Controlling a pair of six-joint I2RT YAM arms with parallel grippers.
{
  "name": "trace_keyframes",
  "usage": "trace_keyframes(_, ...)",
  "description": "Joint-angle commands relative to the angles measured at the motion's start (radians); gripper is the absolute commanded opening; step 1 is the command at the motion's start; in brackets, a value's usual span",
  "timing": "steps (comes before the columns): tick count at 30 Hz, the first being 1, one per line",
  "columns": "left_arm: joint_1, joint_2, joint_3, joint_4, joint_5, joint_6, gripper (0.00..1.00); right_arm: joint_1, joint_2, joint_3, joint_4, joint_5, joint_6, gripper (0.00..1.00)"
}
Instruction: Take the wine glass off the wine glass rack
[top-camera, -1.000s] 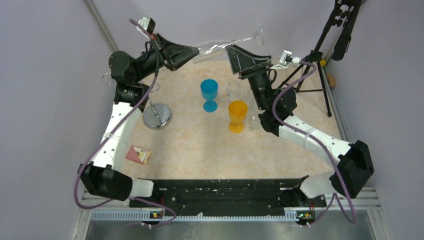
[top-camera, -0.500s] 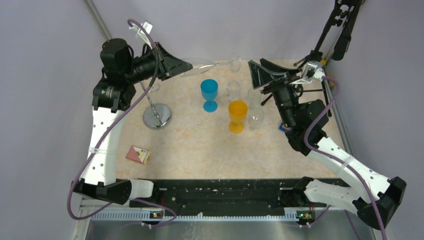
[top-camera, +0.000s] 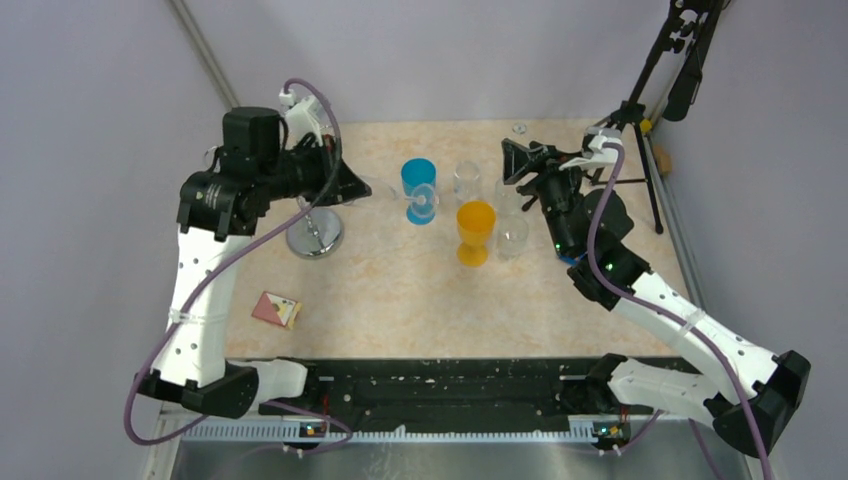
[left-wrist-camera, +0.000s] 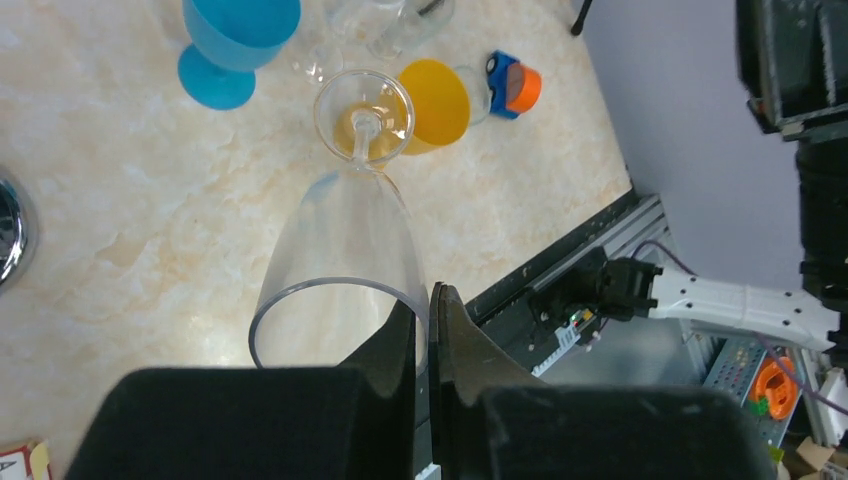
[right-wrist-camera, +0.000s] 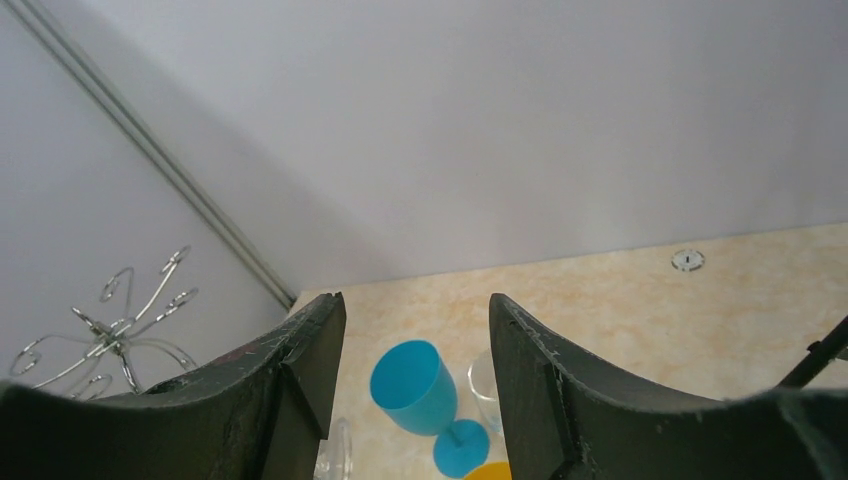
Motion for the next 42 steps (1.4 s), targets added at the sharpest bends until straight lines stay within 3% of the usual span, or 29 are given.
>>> trace_keyframes(1,-0.100,0.038,0.047,-0.041,-0.134,0.043,0.00,0.006,-0.020,0.048,-0.029,0.044,-0.001,0.56)
trace_keyframes(13,-0.356,0.359,0.318,-0.227,-0.457,0.056,0.00,0.006,-0.076,0.004,-0.058,0.102,0.016,0.56)
trace_keyframes(25,-0.367,0.536,0.278,-0.228,-0.513,0.059,0.00,0.006,-0.111,-0.014,-0.104,0.142,0.043,0.55)
trace_keyframes(42,-0.390,0.639,0.242,-0.166,-0.501,0.057,0.00,0.006,-0.127,-0.011,-0.198,0.161,0.130,0.54)
